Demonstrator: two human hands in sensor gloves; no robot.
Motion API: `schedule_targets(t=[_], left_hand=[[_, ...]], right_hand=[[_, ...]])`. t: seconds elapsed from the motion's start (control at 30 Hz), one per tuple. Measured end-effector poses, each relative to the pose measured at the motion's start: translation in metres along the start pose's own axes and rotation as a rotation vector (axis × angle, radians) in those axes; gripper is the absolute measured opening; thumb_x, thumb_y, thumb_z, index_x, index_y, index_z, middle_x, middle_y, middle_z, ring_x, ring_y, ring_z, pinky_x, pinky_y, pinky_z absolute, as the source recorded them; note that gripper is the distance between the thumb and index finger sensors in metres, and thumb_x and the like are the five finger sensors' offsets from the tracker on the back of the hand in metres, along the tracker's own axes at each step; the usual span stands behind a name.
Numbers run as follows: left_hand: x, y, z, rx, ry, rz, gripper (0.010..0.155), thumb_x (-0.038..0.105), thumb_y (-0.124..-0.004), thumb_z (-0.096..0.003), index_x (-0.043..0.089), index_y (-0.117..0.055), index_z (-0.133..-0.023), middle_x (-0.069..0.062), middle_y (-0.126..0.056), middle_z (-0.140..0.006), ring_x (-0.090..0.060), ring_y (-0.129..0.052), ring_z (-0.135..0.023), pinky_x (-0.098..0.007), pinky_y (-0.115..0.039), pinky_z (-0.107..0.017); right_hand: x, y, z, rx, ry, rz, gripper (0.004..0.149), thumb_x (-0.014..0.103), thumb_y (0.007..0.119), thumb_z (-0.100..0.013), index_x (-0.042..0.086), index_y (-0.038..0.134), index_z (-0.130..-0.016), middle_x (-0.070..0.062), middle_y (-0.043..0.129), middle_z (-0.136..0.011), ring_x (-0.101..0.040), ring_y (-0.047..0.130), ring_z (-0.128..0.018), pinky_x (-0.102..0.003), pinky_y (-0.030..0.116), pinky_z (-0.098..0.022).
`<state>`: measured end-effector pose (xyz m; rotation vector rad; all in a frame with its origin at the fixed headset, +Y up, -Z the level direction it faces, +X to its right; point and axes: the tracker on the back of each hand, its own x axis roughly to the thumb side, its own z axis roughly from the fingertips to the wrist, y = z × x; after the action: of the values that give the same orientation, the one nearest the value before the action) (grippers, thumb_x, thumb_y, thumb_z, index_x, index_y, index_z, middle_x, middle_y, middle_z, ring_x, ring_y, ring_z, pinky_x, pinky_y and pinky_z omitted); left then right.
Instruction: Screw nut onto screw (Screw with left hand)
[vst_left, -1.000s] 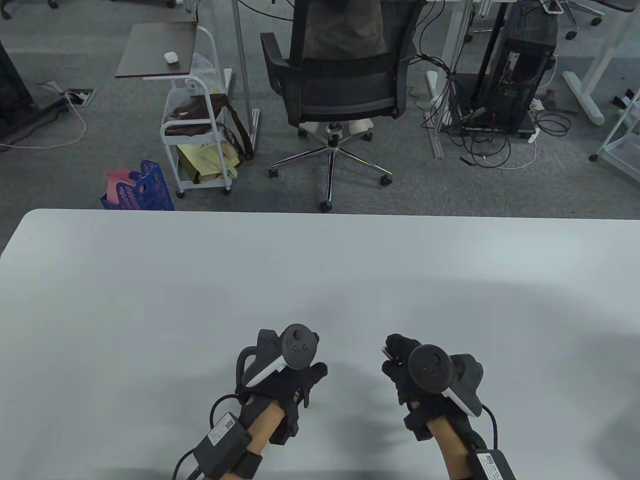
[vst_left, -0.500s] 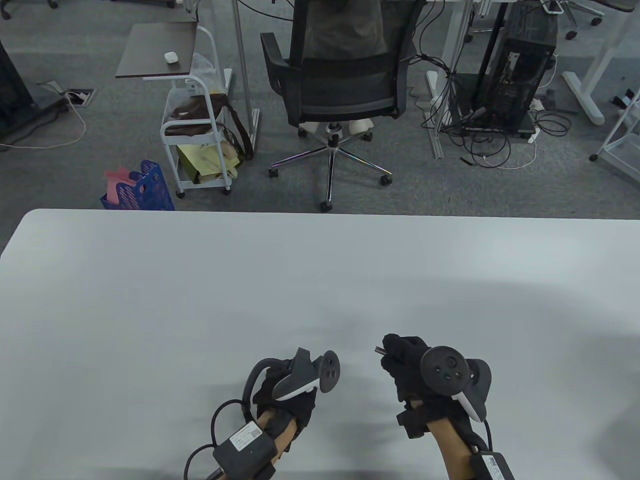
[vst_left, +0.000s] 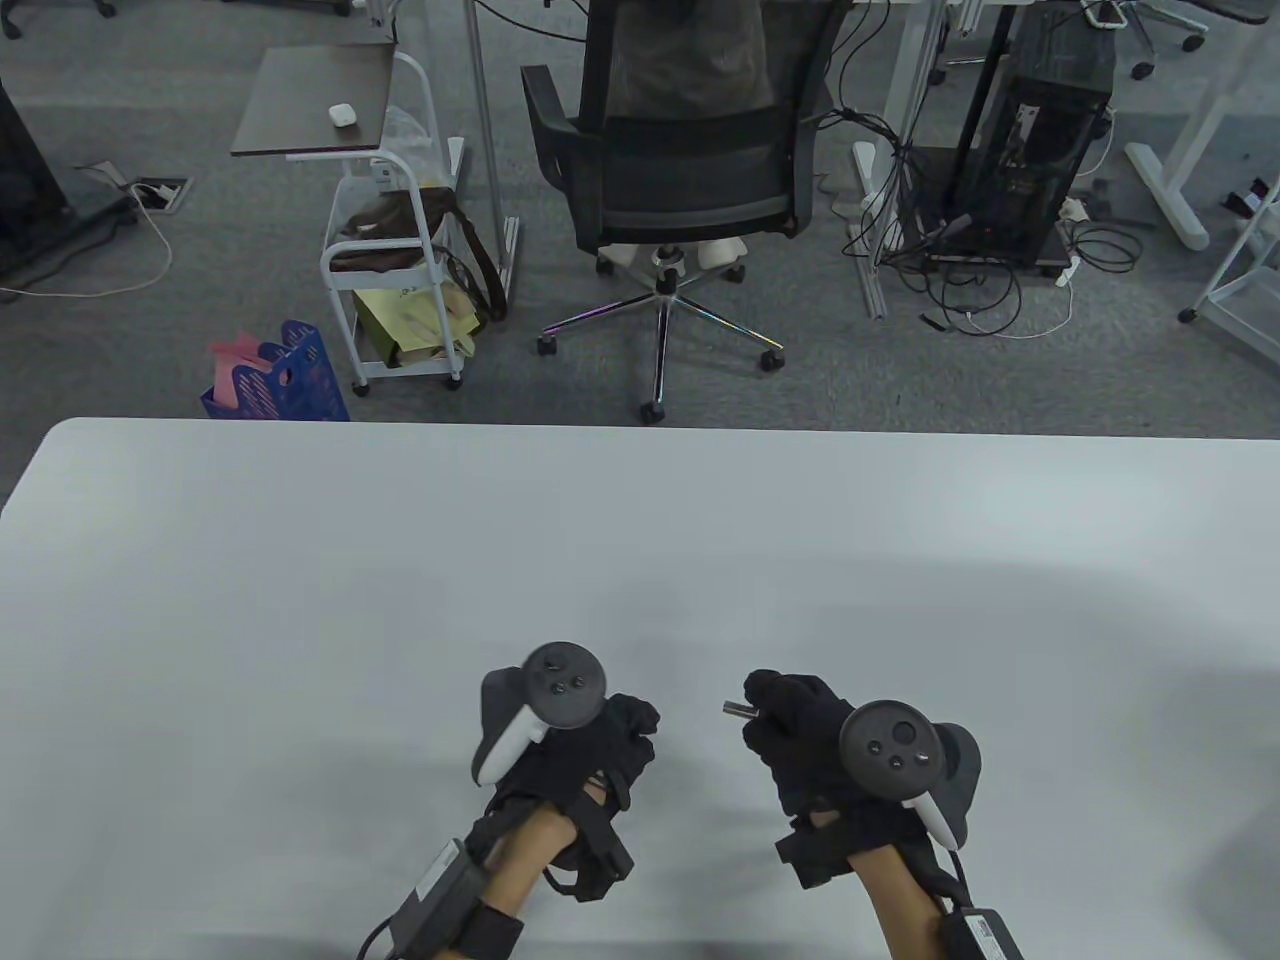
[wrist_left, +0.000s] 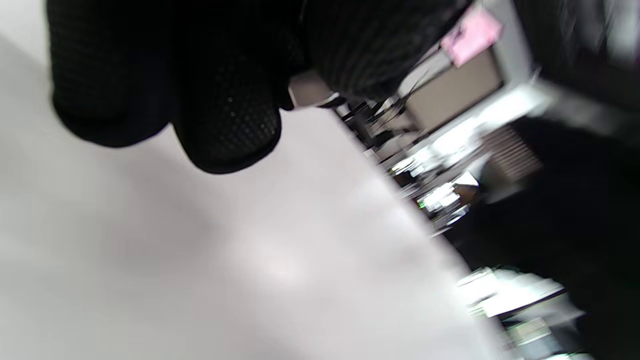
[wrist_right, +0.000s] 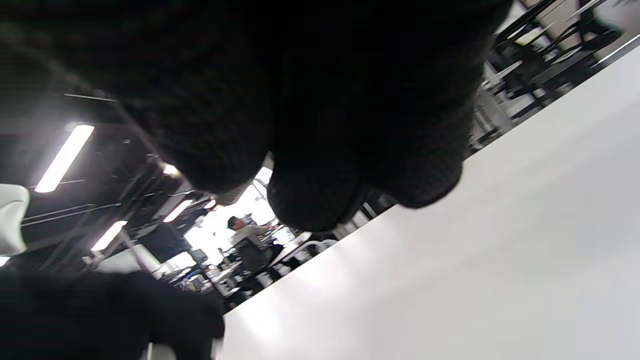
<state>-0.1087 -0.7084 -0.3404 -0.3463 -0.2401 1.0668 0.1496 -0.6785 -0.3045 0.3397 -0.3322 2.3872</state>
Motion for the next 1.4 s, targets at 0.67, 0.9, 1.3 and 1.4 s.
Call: schedule_targets(t=[0.67, 0.9, 1.3, 1.4], left_hand=[[0.003, -0.002, 0.016, 0.025, -0.082, 0.382, 0.043, 0.025, -0.085, -0.0387, 0.015, -0.090, -0.081, -0.020, -0.084, -0.084, -0.031, -0.104, -0.053, -0.039, -0.094, -0.040], [0.007, -0.002, 0.017, 0.047, -0.130, 0.387, 0.043, 0.020, -0.085, -0.0383, 0.016, -0.090, -0.080, -0.018, -0.084, -0.086, -0.034, -0.103, -0.060, -0.042, -0.093, -0.045], [0.008, -0.002, 0.021, 0.094, -0.102, 0.337, 0.047, 0.030, -0.088, -0.0362, 0.014, -0.095, -0.080, -0.018, -0.099, -0.072, -0.027, -0.112, -0.041, -0.044, -0.097, -0.030], [0.008, -0.002, 0.021, 0.093, -0.098, 0.339, 0.048, 0.031, -0.088, -0.0366, 0.011, -0.096, -0.079, -0.018, -0.101, -0.069, -0.028, -0.112, -0.039, -0.046, -0.096, -0.029]], right_hand=[[0.038, 0.003, 0.011, -0.090, -0.228, -0.025, 0.040, 0.029, 0.103, -0.026, 0.026, 0.099, -0.065, -0.002, 0.102, -0.071, -0.013, 0.119, -0.041, -0.034, 0.106, -0.040], [0.029, 0.003, 0.009, -0.088, -0.105, -0.188, 0.040, 0.030, 0.102, -0.026, 0.021, 0.100, -0.065, -0.007, 0.105, -0.064, -0.012, 0.121, -0.034, -0.033, 0.108, -0.032], [0.023, -0.002, 0.009, -0.099, -0.130, -0.197, 0.038, 0.028, 0.102, -0.026, 0.024, 0.100, -0.064, -0.003, 0.104, -0.068, -0.014, 0.121, -0.038, -0.034, 0.107, -0.037], [0.025, -0.002, 0.010, -0.101, -0.151, -0.176, 0.038, 0.028, 0.102, -0.026, 0.025, 0.100, -0.064, -0.002, 0.104, -0.069, -0.014, 0.120, -0.040, -0.033, 0.107, -0.038]])
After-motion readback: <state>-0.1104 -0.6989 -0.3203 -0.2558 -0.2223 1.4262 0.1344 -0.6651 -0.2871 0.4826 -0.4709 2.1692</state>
